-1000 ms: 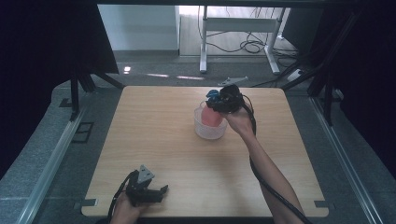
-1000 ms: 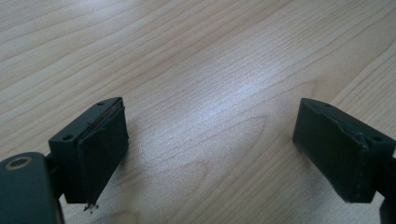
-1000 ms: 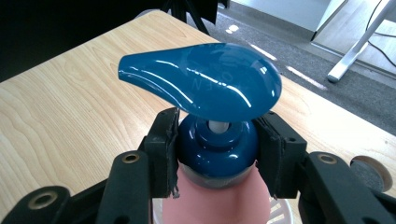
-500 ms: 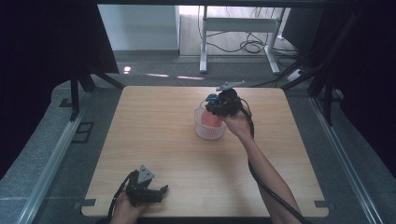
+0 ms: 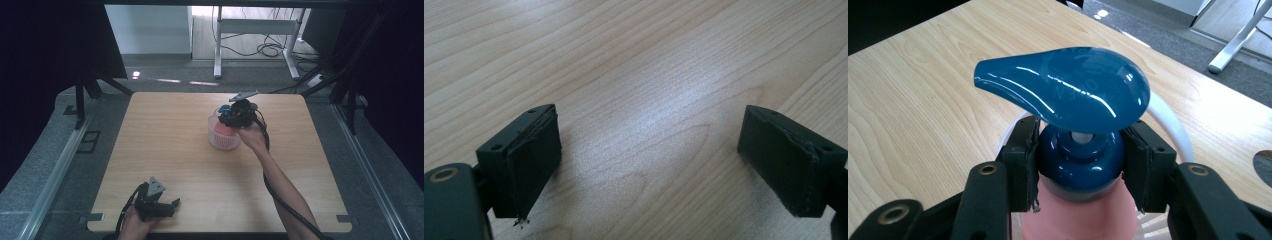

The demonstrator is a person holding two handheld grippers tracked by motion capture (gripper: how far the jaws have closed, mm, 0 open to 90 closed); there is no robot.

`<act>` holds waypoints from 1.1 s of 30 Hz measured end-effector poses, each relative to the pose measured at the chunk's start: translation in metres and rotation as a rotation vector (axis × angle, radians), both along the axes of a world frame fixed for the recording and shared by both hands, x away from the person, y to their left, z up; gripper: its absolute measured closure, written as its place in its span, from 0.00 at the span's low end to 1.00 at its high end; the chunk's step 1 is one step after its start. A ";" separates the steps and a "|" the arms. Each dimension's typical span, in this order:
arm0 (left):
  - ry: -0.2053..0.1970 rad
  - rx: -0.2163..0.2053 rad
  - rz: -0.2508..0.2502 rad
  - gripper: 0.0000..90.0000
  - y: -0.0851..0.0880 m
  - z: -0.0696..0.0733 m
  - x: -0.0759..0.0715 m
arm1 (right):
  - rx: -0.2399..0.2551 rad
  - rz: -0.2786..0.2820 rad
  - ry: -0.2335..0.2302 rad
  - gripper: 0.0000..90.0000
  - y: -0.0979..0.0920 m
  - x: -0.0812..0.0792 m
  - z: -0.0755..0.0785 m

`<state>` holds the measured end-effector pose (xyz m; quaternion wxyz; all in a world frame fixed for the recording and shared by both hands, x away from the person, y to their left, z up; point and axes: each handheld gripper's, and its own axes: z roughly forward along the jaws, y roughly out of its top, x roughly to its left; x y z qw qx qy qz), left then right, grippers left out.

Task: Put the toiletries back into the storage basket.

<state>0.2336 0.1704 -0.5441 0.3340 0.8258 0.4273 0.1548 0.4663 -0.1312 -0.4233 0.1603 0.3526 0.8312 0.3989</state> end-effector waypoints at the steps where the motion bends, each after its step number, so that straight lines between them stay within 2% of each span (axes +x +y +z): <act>1: 0.000 0.000 0.000 0.11 0.000 0.000 0.000 | -0.002 0.005 0.001 0.59 0.000 0.001 -0.001; 9: 0.001 0.000 0.000 0.11 0.000 0.000 0.000 | -0.004 0.003 0.023 0.59 0.002 0.003 -0.010; 18: 0.001 0.000 -0.001 0.11 0.000 0.000 0.000 | 0.029 -0.011 0.056 0.57 -0.003 0.005 -0.011; 33: 0.002 0.000 -0.001 0.11 0.000 0.000 0.000 | 0.033 0.000 0.041 0.46 -0.004 0.002 -0.009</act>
